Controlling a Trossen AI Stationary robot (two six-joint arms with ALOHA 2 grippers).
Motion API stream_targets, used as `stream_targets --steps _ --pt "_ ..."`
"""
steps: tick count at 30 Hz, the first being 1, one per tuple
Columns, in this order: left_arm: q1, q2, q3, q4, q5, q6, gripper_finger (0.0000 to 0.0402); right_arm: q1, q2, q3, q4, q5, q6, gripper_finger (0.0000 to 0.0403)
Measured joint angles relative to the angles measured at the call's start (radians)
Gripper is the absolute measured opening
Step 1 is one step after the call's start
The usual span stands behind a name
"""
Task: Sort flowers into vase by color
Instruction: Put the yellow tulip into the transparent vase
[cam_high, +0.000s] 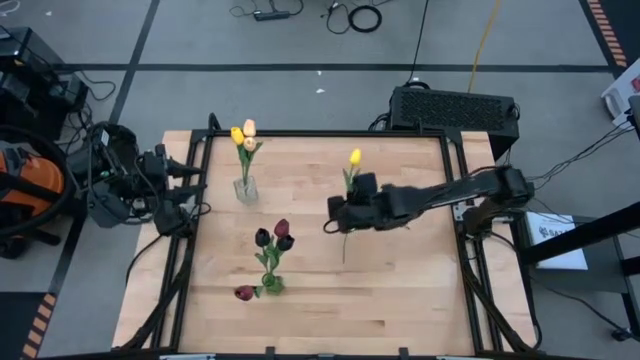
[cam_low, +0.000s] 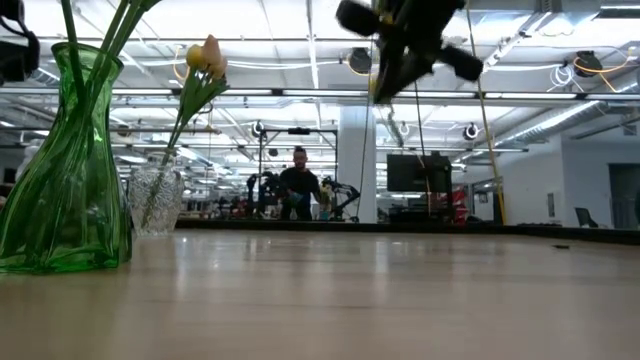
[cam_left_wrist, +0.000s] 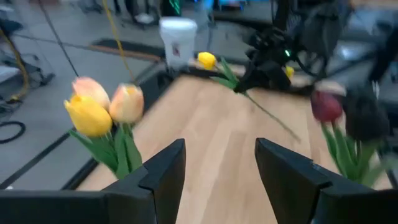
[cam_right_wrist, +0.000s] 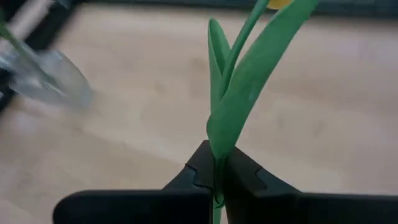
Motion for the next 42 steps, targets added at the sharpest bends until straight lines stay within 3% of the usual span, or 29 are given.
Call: stream_targets --steps 6,14,22,28,32,37,42 --pt "0.0 0.003 0.0 0.099 -0.115 0.045 0.02 -0.02 -0.143 0.0 0.049 0.139 -0.25 0.0004" --pt "0.0 0.005 0.0 0.197 -0.143 0.11 0.02 -0.107 -0.258 0.0 0.198 0.137 -0.587 0.0004" --pt "0.0 0.065 0.0 0.301 -0.135 0.115 0.02 -0.228 -0.283 0.0 0.429 -0.093 -0.88 0.0004" --pt "0.004 0.142 0.0 0.462 -0.083 0.156 0.02 -0.298 -0.283 0.0 0.586 -0.258 -0.997 0.0004" --pt "0.061 0.185 0.0 0.695 0.03 0.352 0.02 -0.326 -0.283 0.001 0.643 -0.317 -1.052 0.0004" --pt "0.228 0.247 0.0 1.028 0.237 0.717 0.02 -0.354 -0.283 0.001 0.668 -0.384 -1.091 0.0004" --pt "0.485 0.282 0.0 1.079 0.371 0.797 0.02 -0.367 -0.283 0.001 0.67 -0.464 -1.114 0.0004"
